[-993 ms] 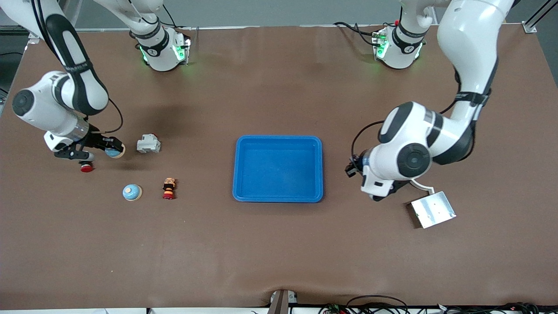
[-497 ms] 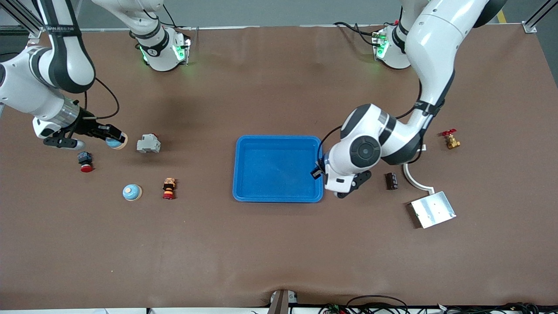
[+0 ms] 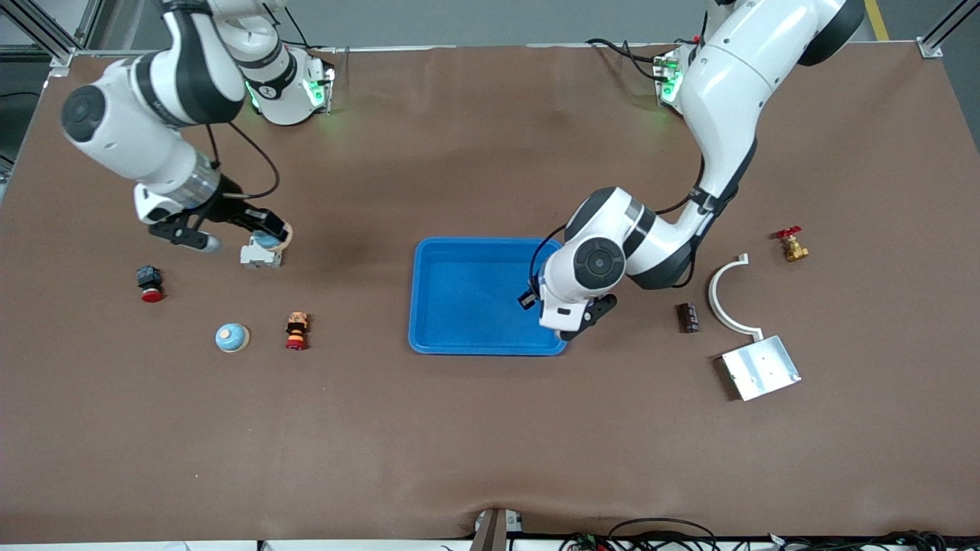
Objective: Place electrolytic capacitor and blue bell in tray
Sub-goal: 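Carry the capacitor and the blue button over the blue tray with both grippers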
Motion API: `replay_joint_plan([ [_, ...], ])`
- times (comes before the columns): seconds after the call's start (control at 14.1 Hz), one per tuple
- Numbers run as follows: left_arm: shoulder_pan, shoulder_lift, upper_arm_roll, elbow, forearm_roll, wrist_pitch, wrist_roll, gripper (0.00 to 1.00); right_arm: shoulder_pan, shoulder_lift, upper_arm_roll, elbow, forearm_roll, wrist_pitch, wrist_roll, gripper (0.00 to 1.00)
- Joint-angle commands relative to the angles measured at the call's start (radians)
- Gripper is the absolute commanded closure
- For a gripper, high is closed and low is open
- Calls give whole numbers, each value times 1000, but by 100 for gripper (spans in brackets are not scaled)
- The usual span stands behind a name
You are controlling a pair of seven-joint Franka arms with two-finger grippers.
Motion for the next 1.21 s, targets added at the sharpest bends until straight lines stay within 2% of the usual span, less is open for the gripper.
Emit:
replay_joint_plan([
  [0.0,-19,30,9,7,4,7,-18,96,8,6,31,14,9,10,81,100],
  [0.28,-25,40,12,-6,4,7,-19,94,134,79,35,15,0,110,271,100],
  [0.43,-34,43,12,-6,4,7,-34,94,190,131,35,28,-49,162,372,100],
  [0.71,-46,60,12,-6,5,7,-54,93,310,286,35,152,-227,165,684,100],
  [0.92,-52,72,12,-16,5,7,-70,93,381,383,34,247,-244,165,824,100],
  [1.14,-51,72,12,-29,8,7,-74,93,399,443,34,321,-245,165,898,100],
])
